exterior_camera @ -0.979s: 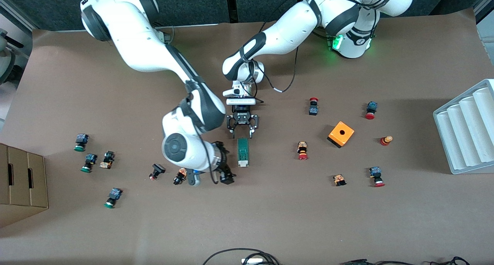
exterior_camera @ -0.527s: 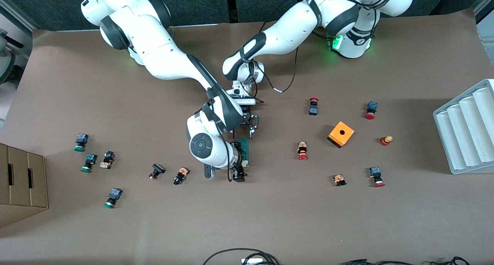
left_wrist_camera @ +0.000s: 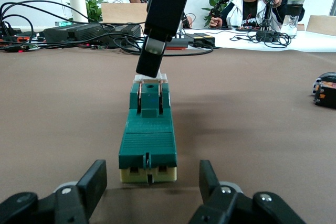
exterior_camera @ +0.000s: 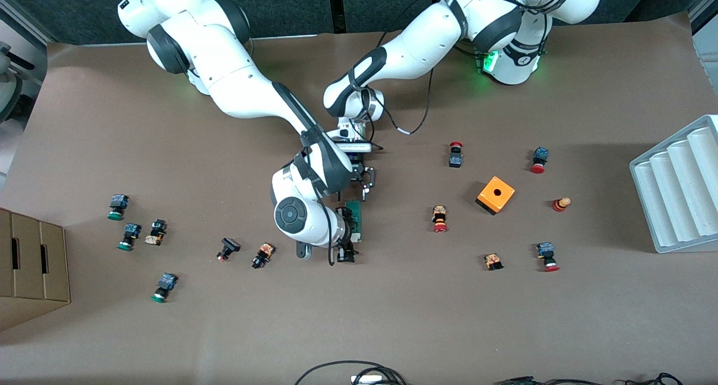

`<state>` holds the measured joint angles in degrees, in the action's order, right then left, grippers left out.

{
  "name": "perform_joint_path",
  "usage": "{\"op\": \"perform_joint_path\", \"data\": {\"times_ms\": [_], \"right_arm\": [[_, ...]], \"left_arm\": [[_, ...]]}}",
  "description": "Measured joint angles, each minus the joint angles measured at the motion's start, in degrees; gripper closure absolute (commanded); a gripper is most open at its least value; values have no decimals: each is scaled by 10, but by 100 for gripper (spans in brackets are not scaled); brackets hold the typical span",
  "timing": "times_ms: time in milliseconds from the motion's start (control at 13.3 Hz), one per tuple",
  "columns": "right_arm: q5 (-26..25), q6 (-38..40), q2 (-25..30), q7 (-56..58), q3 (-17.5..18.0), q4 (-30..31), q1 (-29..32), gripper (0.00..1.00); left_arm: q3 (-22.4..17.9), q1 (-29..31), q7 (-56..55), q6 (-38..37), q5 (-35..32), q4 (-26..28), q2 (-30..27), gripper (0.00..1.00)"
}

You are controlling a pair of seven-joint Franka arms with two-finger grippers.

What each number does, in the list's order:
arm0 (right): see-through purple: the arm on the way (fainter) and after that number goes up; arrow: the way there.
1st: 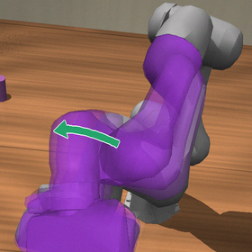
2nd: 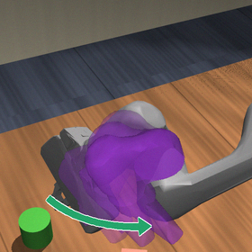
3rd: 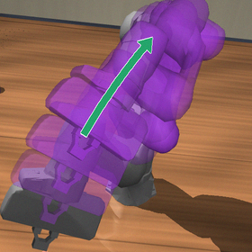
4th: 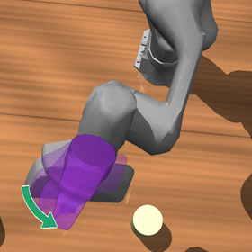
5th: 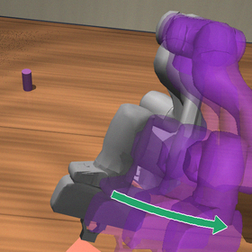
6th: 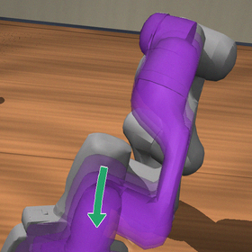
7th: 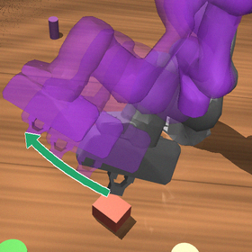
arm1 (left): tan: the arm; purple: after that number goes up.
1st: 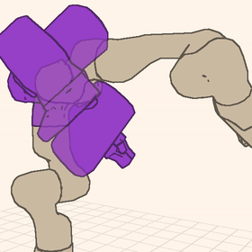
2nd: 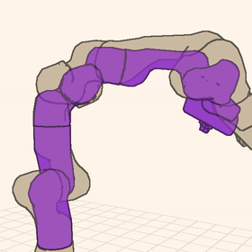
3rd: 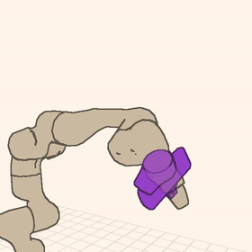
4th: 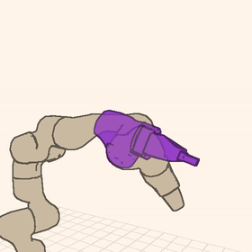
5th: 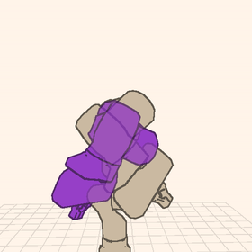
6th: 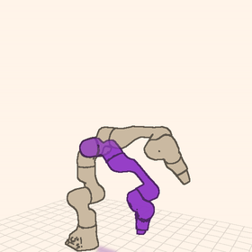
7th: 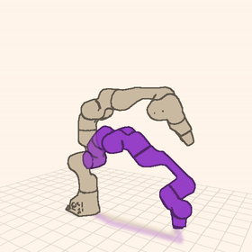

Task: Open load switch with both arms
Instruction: 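Lower the left gripper onto the white lever while the right gripper holds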

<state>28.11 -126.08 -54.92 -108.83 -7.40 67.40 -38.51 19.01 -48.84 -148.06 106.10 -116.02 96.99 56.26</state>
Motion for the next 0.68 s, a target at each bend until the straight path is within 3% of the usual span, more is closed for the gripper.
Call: {"op": "perform_joint_path", "data": {"times_ms": [151, 301, 377, 678], "right_arm": [[0, 9, -1, 0, 0, 0, 0, 26], [0, 19, -1, -1, 0, -1, 0, 29], [0, 21, -1, -1, 0, -1, 0, 36], [6, 23, -1, -1, 0, -1, 0, 39]], "left_arm": [[0, 0, 0, 0, -1, 0, 0, 21], [0, 0, 0, 0, -1, 0, 0, 20], [0, 0, 0, 0, -1, 0, 0, 20], [0, 0, 0, 0, -1, 0, 0, 20]]}}
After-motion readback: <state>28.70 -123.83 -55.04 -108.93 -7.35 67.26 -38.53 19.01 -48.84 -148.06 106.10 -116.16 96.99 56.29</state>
